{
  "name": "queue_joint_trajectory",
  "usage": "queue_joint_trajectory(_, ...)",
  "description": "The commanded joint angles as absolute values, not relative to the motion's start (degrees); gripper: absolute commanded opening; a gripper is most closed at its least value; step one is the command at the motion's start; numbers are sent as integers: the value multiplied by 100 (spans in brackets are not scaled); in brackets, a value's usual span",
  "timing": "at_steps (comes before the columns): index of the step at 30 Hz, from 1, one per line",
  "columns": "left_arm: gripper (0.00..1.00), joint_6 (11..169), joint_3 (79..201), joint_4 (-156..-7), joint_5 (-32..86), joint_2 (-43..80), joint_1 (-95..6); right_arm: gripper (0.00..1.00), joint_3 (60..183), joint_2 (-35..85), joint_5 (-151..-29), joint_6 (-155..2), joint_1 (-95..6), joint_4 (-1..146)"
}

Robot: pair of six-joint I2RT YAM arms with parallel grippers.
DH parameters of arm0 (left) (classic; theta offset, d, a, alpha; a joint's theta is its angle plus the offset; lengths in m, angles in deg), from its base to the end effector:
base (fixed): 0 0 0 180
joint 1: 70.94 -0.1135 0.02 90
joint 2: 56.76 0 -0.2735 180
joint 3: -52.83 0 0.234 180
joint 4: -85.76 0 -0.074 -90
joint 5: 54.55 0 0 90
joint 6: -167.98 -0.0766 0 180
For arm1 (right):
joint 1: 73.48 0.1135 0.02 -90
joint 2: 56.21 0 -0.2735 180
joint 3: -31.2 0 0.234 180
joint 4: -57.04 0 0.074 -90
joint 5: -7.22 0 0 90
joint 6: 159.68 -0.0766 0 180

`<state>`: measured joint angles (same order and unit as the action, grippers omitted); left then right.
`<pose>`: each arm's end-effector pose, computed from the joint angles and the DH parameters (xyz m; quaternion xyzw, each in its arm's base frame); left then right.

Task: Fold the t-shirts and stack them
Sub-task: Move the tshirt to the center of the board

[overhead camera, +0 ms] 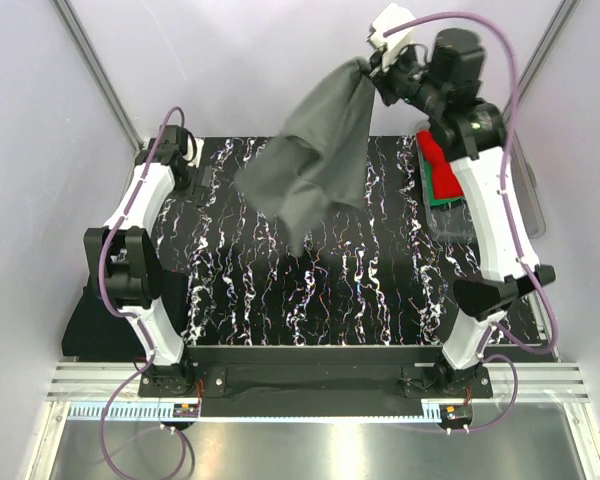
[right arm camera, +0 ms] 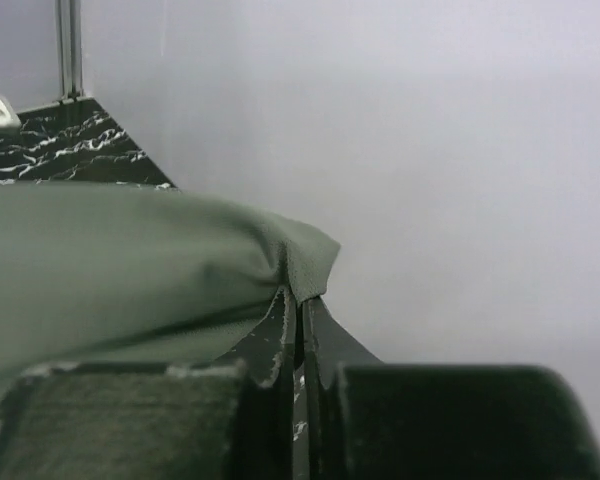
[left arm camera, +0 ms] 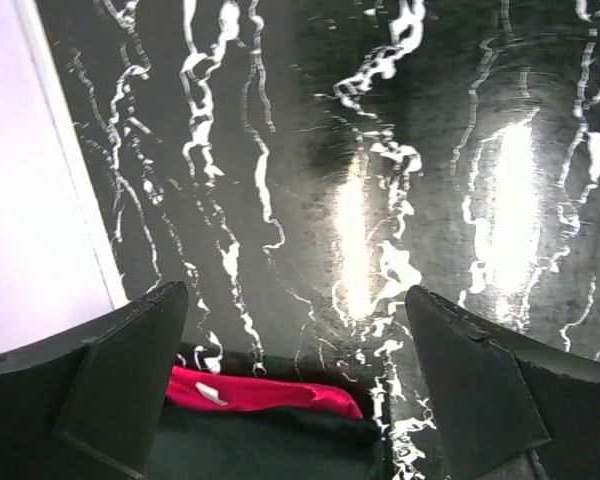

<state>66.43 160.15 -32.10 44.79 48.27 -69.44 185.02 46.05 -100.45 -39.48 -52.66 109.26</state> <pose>0.4001 0.0020 0.2576 0.0883 0.9586 0.1010 0.2513 0.3381 0.1534 0.5624 -0.4001 0.5877 0.0521 0.7013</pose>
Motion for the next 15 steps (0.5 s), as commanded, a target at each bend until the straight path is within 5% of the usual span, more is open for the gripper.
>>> queue_joint_trajectory(1,96,6708,16007,-3350,4353,4370,-6900,8,17794,5031,-9634,-4234,-5335,10873)
queue_joint_trajectory(2,97,6725,15971,-3351,4344,4344,-6900,17,17564,5110,-9457,-4261,-5335,10725)
queue_joint_trajectory(3,97,6734,15945,-3368,4336,4326,-6900,41,17422,5398,-9238,-4278,-5335,10732)
queue_joint_trajectory(4,97,6752,15884,-3368,4249,4308,-6900,45,17247,5557,-8740,-4418,-5344,10732)
queue_joint_trajectory(8,97,6822,15769,-3368,4090,4238,-6900,48,16702,5797,-8479,-4507,-5379,10855)
queue_joint_trajectory(15,96,6630,15620,-3351,3791,4168,-6822,47,14243,4271,-10420,-3613,-5353,11259)
